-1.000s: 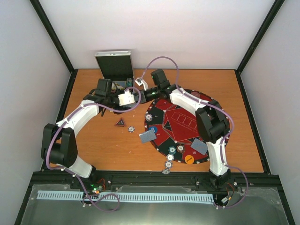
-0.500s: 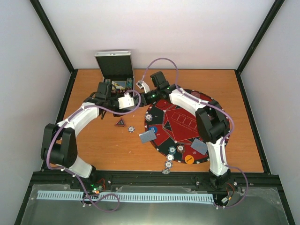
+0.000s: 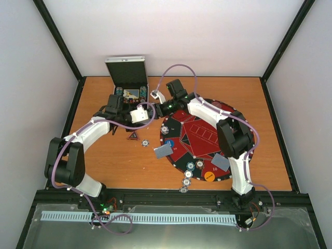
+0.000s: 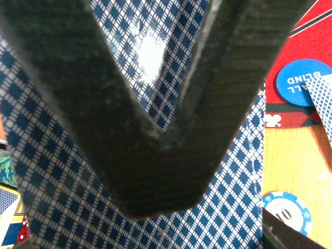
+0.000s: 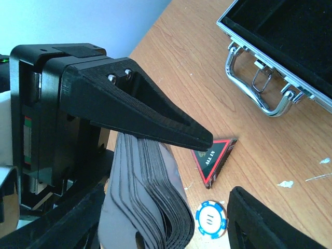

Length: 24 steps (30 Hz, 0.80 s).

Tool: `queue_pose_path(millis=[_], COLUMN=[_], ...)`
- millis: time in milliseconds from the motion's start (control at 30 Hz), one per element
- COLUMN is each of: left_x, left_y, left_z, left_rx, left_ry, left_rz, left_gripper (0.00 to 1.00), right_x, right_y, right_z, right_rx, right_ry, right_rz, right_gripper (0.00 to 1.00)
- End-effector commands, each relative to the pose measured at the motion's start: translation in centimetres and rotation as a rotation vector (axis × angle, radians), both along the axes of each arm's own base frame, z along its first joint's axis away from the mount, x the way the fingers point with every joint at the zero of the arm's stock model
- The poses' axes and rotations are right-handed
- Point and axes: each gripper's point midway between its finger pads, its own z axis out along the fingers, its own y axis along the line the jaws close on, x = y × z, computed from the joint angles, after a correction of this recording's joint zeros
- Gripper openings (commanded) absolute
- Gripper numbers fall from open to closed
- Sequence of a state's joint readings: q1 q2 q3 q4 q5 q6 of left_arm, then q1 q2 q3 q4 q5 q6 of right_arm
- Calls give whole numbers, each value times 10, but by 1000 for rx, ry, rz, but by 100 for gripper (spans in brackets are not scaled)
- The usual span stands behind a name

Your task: Distribute texas hold em gaming equipment

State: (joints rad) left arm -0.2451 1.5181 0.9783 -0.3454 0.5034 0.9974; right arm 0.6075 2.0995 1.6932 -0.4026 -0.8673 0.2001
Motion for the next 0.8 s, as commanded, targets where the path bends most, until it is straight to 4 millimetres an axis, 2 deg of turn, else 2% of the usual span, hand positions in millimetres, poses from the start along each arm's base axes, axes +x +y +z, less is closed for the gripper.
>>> queue_pose_path(millis=[0,167,300,467,600,667,767], left_x=[4,1,-6,-10,-12,-13,-13], left_y=[-6,-2,1,2,2,2,1], left_z=[15,7,1,-5,-7,-6,-6], left_rx=[-54,-32,-19,-15,-16,-21,-24], left_ry=[-35,4,32,46,54,57,54], left_rz=[-2,21,29,29,29,28,28], left_gripper=[57,57,56,56,55,55,54], right_x=[-4,2,8,10,10,9,9], right_y=[4,-3,-9,-8,-10,-12,-14], right_z=[21,21,23,36,37,37,37], right_rx=[36,-5,-16,2,-16,-20,-26], right_ry=[-45,-88,-109,-146,-167,-174,-177], right_rz=[33,10,-2,15,21,24,23], right_gripper=[65,72,73,75,76,72,58])
